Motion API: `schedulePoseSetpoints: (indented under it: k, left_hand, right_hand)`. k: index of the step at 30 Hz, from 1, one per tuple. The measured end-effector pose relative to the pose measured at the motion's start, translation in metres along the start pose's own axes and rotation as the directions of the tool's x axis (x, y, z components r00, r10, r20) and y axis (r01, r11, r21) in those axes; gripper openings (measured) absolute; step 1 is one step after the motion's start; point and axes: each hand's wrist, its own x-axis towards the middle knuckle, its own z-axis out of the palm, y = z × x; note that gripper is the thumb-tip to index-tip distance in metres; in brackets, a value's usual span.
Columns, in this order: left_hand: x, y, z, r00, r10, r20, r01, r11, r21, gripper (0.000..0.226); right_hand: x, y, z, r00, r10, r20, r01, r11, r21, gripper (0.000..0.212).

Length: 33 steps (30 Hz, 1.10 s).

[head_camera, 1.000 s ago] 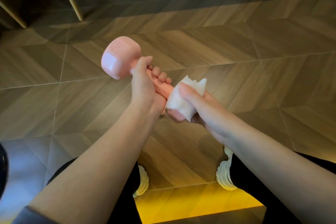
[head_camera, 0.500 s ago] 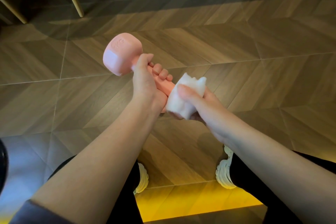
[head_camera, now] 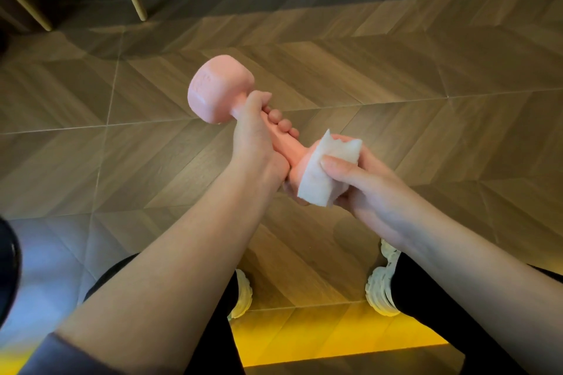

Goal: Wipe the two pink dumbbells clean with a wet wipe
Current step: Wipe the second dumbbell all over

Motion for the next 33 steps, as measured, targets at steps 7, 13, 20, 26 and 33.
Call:
schedulePoseSetpoints:
  k: [7,13,20,26,33]
  left_hand:
    - [-0.003,0.003,0.005,0.997,0.035,0.066,-0.035,0.999,-0.010,0.028]
    - [-0.004,0.009,-0.001,0.997,0.037,0.064,-0.036,0.999,-0.022,0.029]
    - [-0.006,0.002,0.000,0.990,0.063,0.124,-0.070,0.996,0.053,0.029]
    - [-0.009,0.005,0.003,0.987,0.086,0.135,-0.093,0.994,0.051,0.030]
    - [-0.009,0.007,-0.005,0.988,0.053,0.145,-0.054,0.999,0.007,0.031]
  right_hand:
    - [0.007,-0.004,0.002,0.998,-0.054,-0.019,0.054,0.999,0.007,0.022]
    - [0.002,-0.003,-0.011,0.970,-0.047,0.240,0.021,0.994,0.109,0.028]
    - [0.008,0.003,0.002,1.000,-0.020,-0.013,0.020,0.999,-0.027,0.058]
    - [0.008,-0.005,-0.009,0.997,0.020,0.073,-0.020,1.000,0.011,0.024]
    - [0.002,-0.003,-0.007,0.971,0.073,0.226,-0.077,0.997,0.007,0.045]
